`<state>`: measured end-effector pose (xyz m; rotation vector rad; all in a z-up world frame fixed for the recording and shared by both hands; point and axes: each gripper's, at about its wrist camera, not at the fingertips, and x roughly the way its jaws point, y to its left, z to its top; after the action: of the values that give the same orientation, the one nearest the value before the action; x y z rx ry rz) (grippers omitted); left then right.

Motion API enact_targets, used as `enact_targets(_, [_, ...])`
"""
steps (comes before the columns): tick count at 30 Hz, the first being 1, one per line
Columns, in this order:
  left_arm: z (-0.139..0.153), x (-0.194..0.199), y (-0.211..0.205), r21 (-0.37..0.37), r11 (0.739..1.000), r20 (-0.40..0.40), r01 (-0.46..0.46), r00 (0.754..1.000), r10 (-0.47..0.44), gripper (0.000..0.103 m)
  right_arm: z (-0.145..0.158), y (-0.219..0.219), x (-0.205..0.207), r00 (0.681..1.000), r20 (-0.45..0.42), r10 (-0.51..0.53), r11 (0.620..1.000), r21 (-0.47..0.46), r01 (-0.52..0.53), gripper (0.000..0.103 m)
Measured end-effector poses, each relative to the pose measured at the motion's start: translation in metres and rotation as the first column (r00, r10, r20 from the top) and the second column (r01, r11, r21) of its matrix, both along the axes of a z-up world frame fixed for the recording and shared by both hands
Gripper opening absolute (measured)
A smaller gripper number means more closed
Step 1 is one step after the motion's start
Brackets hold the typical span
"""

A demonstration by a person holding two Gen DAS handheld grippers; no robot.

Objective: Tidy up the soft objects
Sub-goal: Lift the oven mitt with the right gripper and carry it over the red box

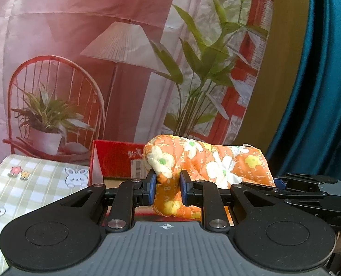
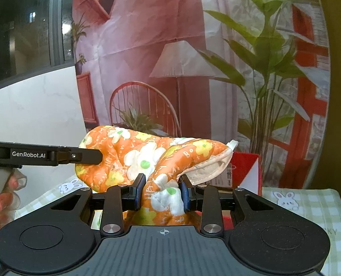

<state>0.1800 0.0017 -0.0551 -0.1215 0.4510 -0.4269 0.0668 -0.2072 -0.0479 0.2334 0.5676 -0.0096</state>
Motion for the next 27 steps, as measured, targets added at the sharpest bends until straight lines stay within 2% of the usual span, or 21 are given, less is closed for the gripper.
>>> enact_targets(5, [0.003,0.04,-0.011,0.02,1.0,-0.02,-0.011,1.0,0.011,0.022,-0.007,-0.02,0.038,0.998,-0.042,0.042,0.998,-0.052,-0.044,0.029])
enact_targets(10, [-0.003,0.081,-0.023,0.074,0.997,-0.043,-0.027,0.999,0.03,0.022,-0.028,-0.035,0.081,0.992,-0.12,0.05,0.995,-0.083,-0.06,0.029])
enact_targets(13, [-0.013,0.106,-0.024,0.097,0.995,-0.101,-0.039,0.994,0.049,0.022,-0.044,-0.041,0.105,0.984,-0.171,0.049,0.994,-0.091,-0.065,0.029])
enact_targets(19, [-0.037,0.141,-0.02,0.1,0.994,-0.17,-0.044,0.983,0.061,0.022,-0.076,-0.053,0.144,0.964,-0.263,0.04,0.996,-0.072,-0.061,0.029])
enact_targets(27, [-0.062,0.165,-0.021,0.154,0.987,-0.231,-0.037,0.97,0.072,0.022,-0.115,-0.062,0.179,0.928,-0.371,0.021,0.999,-0.024,-0.032,0.029])
